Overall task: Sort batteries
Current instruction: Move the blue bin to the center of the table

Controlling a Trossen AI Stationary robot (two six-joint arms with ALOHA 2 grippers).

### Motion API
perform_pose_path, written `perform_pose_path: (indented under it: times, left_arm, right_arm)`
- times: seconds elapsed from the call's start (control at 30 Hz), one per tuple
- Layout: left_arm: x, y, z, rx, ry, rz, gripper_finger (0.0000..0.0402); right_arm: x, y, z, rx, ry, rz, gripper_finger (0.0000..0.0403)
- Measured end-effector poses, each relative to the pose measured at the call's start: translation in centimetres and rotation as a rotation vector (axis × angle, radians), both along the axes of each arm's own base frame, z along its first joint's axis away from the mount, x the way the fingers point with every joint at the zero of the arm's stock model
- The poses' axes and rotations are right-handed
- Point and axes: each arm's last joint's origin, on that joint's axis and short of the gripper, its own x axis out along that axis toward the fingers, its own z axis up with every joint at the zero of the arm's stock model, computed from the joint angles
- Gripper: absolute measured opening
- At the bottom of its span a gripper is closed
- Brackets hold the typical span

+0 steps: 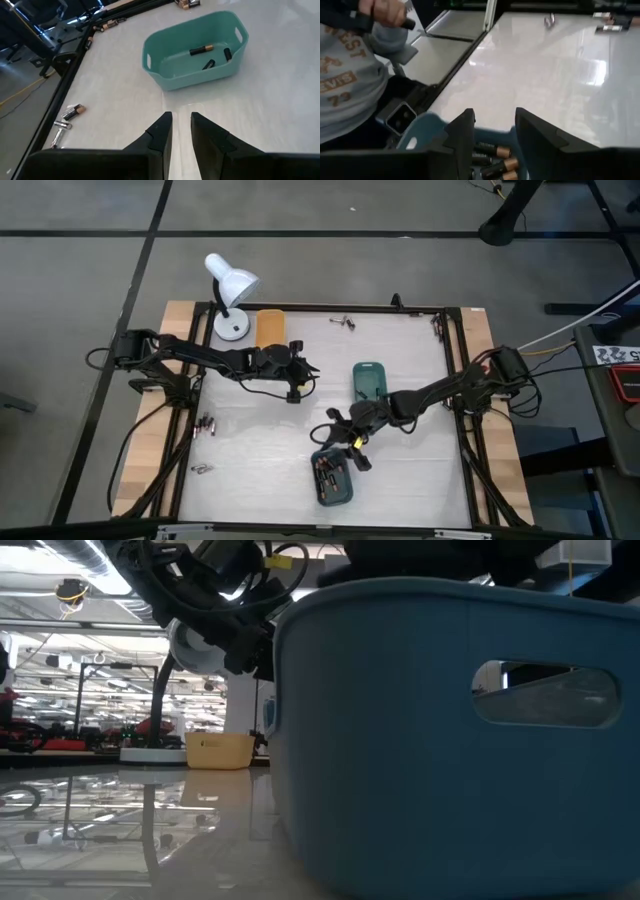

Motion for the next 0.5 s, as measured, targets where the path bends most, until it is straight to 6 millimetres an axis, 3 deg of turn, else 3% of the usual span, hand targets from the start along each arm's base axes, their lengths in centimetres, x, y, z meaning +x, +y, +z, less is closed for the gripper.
perform_pose_path:
  times: [0.23,0.37,0.5]
  left_arm:
    - [0.4,-2.2,2.0,-0.048,-0.083,-0.082,0.0061]
    - [0.4,-4.0,1.9,-0.204,-0.079,-0.196,0.0061]
    - [0.3,-6.0,1.7,-0.342,-0.061,-0.299,0.0061]
  right_arm:
    - [-1.6,-1.2,1.3,-0.065,0.082,-0.004,0.0126]
    - [-3.9,-2.1,2.9,-0.216,0.119,-0.089,0.0123]
    - [-7.2,-3.1,4.3,-0.389,0.045,-0.263,0.0122]
